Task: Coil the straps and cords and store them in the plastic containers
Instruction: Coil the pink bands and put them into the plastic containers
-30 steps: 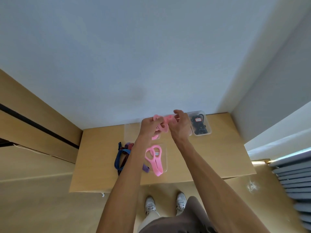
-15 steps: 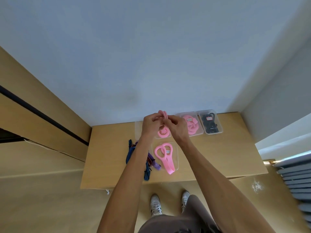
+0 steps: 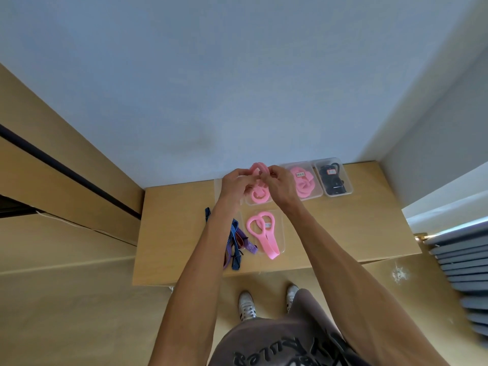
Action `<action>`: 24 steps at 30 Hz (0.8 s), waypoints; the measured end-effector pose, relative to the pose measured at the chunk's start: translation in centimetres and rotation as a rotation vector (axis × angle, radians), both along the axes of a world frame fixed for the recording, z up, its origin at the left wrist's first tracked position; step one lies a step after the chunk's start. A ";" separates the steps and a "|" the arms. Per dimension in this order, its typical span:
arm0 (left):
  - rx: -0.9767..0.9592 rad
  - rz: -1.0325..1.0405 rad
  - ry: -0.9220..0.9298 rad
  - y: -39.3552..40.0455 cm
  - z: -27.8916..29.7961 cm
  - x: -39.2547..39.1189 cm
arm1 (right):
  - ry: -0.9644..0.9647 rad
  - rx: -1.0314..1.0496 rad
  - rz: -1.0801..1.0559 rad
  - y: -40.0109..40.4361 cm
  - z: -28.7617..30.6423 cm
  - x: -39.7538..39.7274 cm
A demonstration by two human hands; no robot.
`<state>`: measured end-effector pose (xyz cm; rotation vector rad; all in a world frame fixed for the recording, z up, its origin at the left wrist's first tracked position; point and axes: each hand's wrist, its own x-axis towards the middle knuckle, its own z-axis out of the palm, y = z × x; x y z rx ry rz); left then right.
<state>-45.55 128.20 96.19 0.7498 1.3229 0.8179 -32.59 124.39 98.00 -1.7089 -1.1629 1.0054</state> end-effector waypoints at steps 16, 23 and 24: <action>0.184 -0.119 0.184 1.1 0.5 0.3 | 0.496 -0.087 -0.152 1.9 0.8 2.1; 0.233 0.091 0.502 0.6 0.0 1.0 | 0.405 -0.035 -0.200 2.2 0.2 1.8; 0.196 0.091 0.445 0.7 0.1 1.3 | 0.394 -0.031 -0.210 2.3 0.1 1.8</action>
